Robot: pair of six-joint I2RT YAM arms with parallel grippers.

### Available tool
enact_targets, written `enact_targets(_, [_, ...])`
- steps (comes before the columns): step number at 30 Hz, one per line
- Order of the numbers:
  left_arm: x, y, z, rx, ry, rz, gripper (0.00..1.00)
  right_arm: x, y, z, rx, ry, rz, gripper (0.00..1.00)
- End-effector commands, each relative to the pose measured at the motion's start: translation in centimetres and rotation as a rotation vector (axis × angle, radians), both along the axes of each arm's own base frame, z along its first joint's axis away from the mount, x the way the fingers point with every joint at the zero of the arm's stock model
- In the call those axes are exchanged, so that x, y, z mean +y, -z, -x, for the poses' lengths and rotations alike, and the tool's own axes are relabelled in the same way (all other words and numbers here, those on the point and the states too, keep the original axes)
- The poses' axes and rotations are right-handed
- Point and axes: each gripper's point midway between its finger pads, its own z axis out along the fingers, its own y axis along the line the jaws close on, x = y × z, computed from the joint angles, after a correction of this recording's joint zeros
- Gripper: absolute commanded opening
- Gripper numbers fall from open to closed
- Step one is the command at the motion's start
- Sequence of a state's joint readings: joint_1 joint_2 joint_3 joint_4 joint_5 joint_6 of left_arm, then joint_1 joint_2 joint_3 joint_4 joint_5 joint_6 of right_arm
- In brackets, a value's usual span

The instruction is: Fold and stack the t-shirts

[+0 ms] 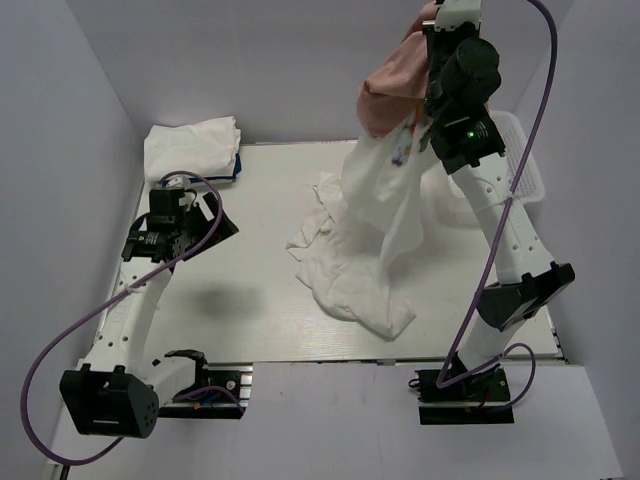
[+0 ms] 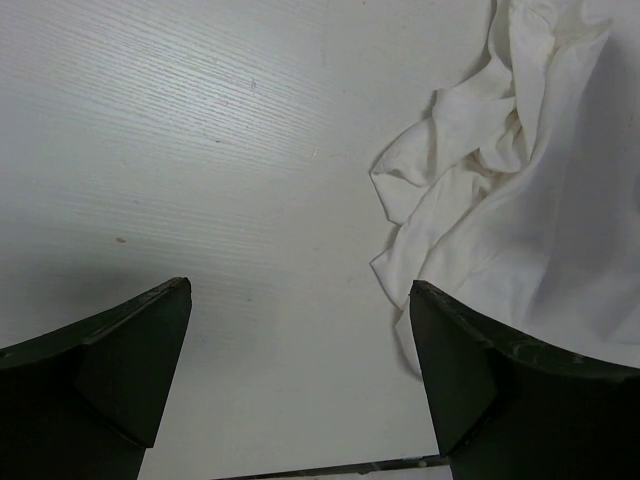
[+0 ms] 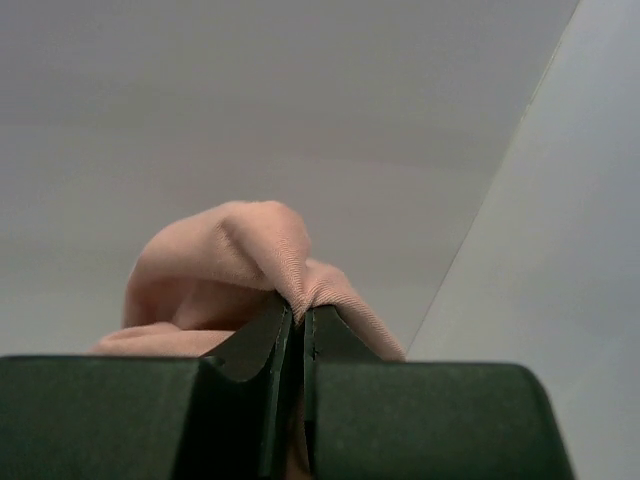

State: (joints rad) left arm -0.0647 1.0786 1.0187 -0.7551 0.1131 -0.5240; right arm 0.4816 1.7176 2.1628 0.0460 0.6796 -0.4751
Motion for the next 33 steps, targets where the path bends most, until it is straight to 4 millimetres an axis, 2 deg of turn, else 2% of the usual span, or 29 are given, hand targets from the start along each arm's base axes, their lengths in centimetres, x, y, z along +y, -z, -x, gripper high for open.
enact_targets(1, [-0.1,-1.2,-0.7,-0.036,0.001,0.013,1.00,-1.4,-2.3,0.1,-0.082,-0.014,-0.053,0.00])
enact_targets(4, [0.0,-0.9,-1.1,-0.021,-0.006,0.005,1.00,-2.5,-2.3,-0.5,-0.091,-0.010,-0.069,0.00])
enact_targets(5, [0.0,-1.3,-1.2,-0.032,-0.006,0.006,1.00,-3.4,-2.5,-0.7,-0.102,0.009,-0.076,0.00])
enact_targets(9, [-0.1,-0.1,-2.2,0.011,-0.012,0.010,1.00,-6.6,-2.9,-1.6,-0.133,0.098,-0.058,0.00])
enact_targets(10, [-0.1,0.0,-2.5,0.009,-0.012,0.010,1.00,-8.6,-2.7,-1.9,-0.134,0.139,-0.057,0.00])
enact_targets(12, [-0.3,0.2,-2.7,0.020,-0.005,0.017,1.00,-9.8,-2.1,-2.4,-0.125,0.149,-0.071,0.00])
enact_targets(13, [-0.3,0.8,-2.9,0.042,-0.011,0.022,1.00,-12.0,-1.6,-2.9,-0.123,0.187,-0.082,0.00])
enact_targets(14, [-0.4,0.6,-3.3,0.034,-0.011,0.022,1.00,-12.5,-0.7,-3.7,-0.107,0.191,-0.080,0.00])
enact_targets(15, [-0.4,0.9,-3.4,0.045,-0.012,0.022,1.00,-14.0,-0.4,-3.9,-0.104,0.219,-0.082,0.00])
enact_targets(16, [-0.4,0.9,-3.7,0.047,-0.012,0.022,1.00,-14.4,1.0,-5.1,-0.077,0.220,-0.086,0.00])
enact_targets(17, [-0.7,1.6,-3.8,0.071,-0.009,0.026,1.00,-15.3,2.0,-5.9,-0.061,0.219,-0.092,0.00])
enact_targets(18, [-0.9,1.4,-4.0,0.070,-0.003,0.033,1.00,-16.7,2.8,-6.4,-0.045,0.236,-0.094,0.00])
enact_targets(19, [-0.9,1.7,-4.1,0.079,-0.003,0.032,1.00,-17.0,4.5,-7.9,-0.016,0.221,-0.099,0.00])
enact_targets(20, [-0.9,1.6,-4.3,0.079,-0.003,0.032,1.00,-18.7,5.3,-8.3,-0.008,0.240,-0.115,0.00])
enact_targets(21, [-0.9,1.6,-4.6,0.079,-0.003,0.032,1.00,-18.4,6.5,-9.1,0.018,0.228,-0.128,0.00])
enact_targets(22, [-1.1,1.9,-4.6,0.092,0.003,0.038,1.00,-19.9,7.8,-10.0,0.044,0.243,-0.128,0.00])
enact_targets(23, [-1.1,1.5,-5.0,0.074,0.004,0.039,1.00,-21.1,9.6,-11.0,0.076,0.243,-0.143,0.00])
enact_targets(24, [-1.1,1.8,-5.0,0.084,0.003,0.038,1.00,-21.0,11.8,-12.1,0.141,0.222,-0.135,0.00])
enact_targets(25, [-1.3,1.8,-5.0,0.085,0.010,0.045,1.00,-21.2,12.9,-12.5,0.171,0.224,-0.136,0.09])
enact_targets(26, [-1.3,1.7,-5.2,0.085,0.010,0.045,1.00,-21.7,15.2,-13.4,0.224,0.234,-0.141,0.39])
enact_targets(28, [-1.3,1.7,-5.2,0.085,0.010,0.045,1.00,-22.0,18.2,-13.7,0.317,0.224,-0.166,0.75])
enact_targets(29, [-1.3,1.7,-5.2,0.085,0.010,0.045,1.00,-21.7,18.5,-13.8,0.334,0.206,-0.167,0.90])
enact_targets(31, [-1.3,1.4,-5.4,0.076,0.010,0.046,1.00,-19.5,20.2,-14.1,0.421,0.094,-0.146,0.90])
enact_targets(33, [-1.3,1.4,-5.4,0.076,0.010,0.046,1.00,-16.3,19.8,-13.8,0.451,-0.072,-0.111,0.90])
